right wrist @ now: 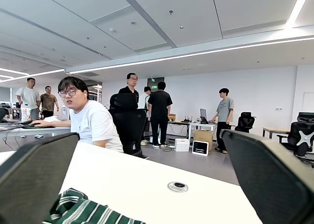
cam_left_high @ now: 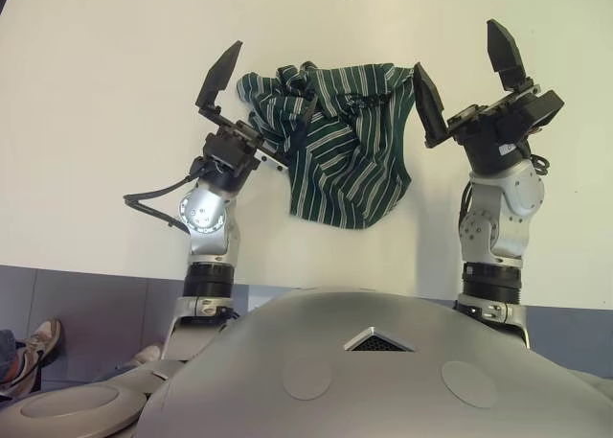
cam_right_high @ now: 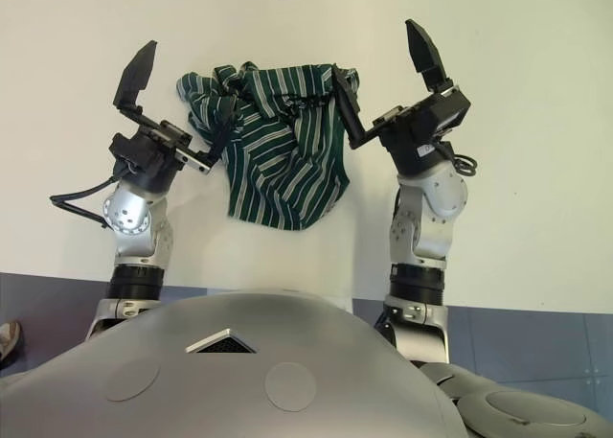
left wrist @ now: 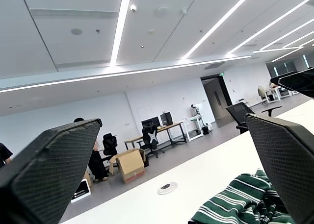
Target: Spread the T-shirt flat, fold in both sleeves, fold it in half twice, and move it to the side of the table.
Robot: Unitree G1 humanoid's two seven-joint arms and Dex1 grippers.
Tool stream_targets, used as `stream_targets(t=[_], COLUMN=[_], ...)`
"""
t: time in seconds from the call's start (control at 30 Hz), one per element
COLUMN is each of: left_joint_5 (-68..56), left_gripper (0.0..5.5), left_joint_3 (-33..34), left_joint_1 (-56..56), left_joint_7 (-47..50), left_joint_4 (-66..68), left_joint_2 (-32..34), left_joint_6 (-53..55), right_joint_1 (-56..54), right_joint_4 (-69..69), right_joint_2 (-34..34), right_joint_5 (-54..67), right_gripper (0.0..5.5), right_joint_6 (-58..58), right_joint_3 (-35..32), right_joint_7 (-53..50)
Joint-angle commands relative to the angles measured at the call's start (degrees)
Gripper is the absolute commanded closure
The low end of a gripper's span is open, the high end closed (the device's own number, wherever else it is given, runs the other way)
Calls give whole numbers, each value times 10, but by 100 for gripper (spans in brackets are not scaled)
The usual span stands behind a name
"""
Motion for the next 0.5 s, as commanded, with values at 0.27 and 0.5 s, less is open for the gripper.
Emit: stream_targets(t=[0.27, 0.5], left_joint_5=[-15, 1], left_gripper=[13, 13], left_joint_3=[14, -9], left_joint_1=[-37, -49], left_joint_7=[44, 46], left_joint_4=[34, 84], left_joint_2=[22, 30], left_joint_6=[22, -21], right_joint_1=[-14, -34], right_joint_4=[40, 87], right_joint_2=[-25, -27], right_joint_5=[-2, -4], right_gripper=[10, 10], right_joint_6=[-28, -71], right_joint_3=[22, 42], right_joint_7=[1, 9])
